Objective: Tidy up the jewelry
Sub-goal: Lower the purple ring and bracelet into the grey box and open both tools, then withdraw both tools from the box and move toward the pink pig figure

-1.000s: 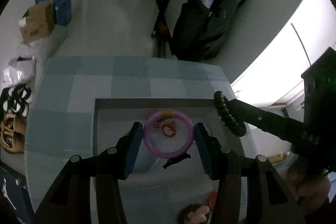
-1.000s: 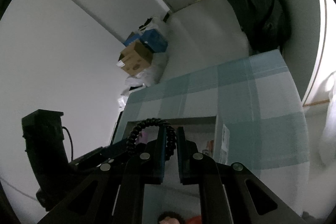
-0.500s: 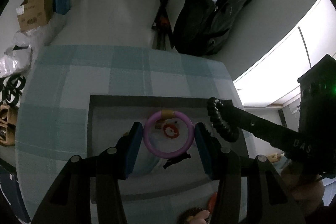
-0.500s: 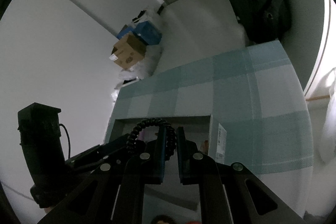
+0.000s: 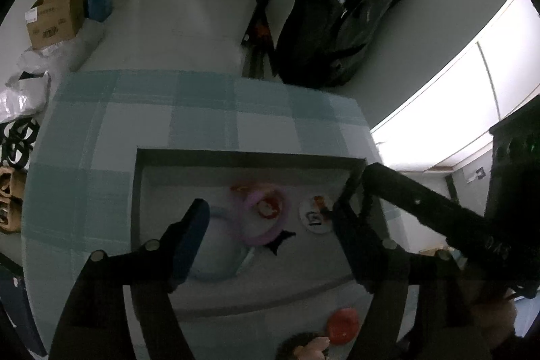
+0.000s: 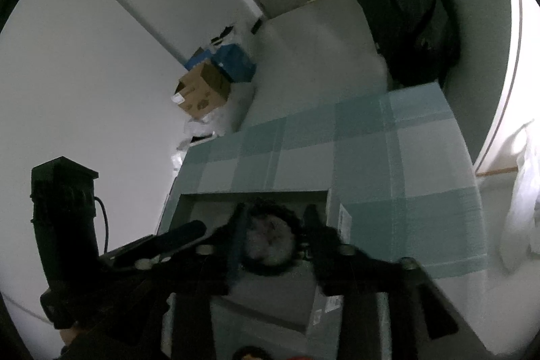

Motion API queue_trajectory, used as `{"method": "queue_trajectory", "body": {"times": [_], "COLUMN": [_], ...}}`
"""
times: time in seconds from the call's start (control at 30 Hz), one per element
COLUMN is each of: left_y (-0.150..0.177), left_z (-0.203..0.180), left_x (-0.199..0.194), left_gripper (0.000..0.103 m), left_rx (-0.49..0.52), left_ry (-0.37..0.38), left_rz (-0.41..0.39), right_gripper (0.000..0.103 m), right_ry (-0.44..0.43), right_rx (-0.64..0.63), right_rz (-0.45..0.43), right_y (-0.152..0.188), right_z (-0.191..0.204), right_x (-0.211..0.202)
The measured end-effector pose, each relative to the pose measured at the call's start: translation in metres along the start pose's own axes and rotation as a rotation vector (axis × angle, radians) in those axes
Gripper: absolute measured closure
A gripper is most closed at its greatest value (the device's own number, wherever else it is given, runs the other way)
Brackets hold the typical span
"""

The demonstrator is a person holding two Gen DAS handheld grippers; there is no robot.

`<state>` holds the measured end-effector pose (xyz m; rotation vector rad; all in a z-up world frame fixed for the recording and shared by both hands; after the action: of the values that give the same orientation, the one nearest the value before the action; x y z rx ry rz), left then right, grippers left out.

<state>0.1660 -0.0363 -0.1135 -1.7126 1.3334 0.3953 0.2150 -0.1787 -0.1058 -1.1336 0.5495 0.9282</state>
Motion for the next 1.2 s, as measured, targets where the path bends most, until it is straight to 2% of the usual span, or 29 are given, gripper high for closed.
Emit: {"method": "queue_trajectory", "body": {"times": [0.1, 0.3, 0.53, 0.67, 0.77, 0.9, 0.97, 1.03, 1.2], "left_y": [-0.002, -0.002, 0.008, 0.020, 0.032, 0.054, 0.068, 0.074, 0.080], "left_z": [-0.001, -0.005, -0.005, -0.010, -0.008, -0.002, 0.001, 0.004, 0.011], "left_x": [-0.009, -0.030, -0.047, -0.058, -0.060, -0.052, -0.044, -0.044, -0.052], "left_gripper": [0.031, 0.031, 0.031, 0.031, 0.031, 0.031, 0.031, 0.031, 0.031], "left_rx": [0.017, 0.029, 0.031, 0.022, 0.017, -0.048, -0.037, -0.020, -0.044], "left_ry": [-0.030, -0.035, -0.024, 0.019, 0.007, 0.011, -0.022, -0.054, -0.067], "left_rz": [-0.026, -0.080, -0.125, -0.148, -0.147, -0.124, -0.080, -0.073, -0.070], "right_gripper": [0.061, 0.056, 0.048, 0.042, 0.038, 0.037, 0.037, 0.037, 0.033], "right_ry": [0.007, -0.019, -0.045, -0.029, -0.037, -0.035, -0.030, -0.019, -0.001], "right_rx": [-0.016, -0.029, -0.041, -0.063, -0.068, -0.073, -0.088, -0.117, -0.212], "right_rz": [-0.026, -0.080, -0.125, -0.159, -0.180, -0.155, -0.121, -0.090, -0.053], "right_y": [-0.001, -0.002, 0.001, 0.005, 0.012, 0.033, 0.051, 0.065, 0.087], "right_z": [0.000, -0.001, -0.002, -0.002, -0.001, 0.000, 0.003, 0.007, 0.017], "right_x": [-0.008, -0.027, -0.048, -0.061, -0.071, -0.073, -0.069, -0.066, -0.060]}}
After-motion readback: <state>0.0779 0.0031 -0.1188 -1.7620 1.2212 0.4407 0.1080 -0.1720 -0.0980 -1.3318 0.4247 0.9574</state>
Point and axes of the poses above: each gripper's, at about its wrist camera, not at the fingertips, and x roughly the way its jaws point, z to its left, y to its underside, the point moved 10 cm from there along x, roughly the way its jaws point, and after that the axes turned 10 degrees about y, right-handed, at the moved point
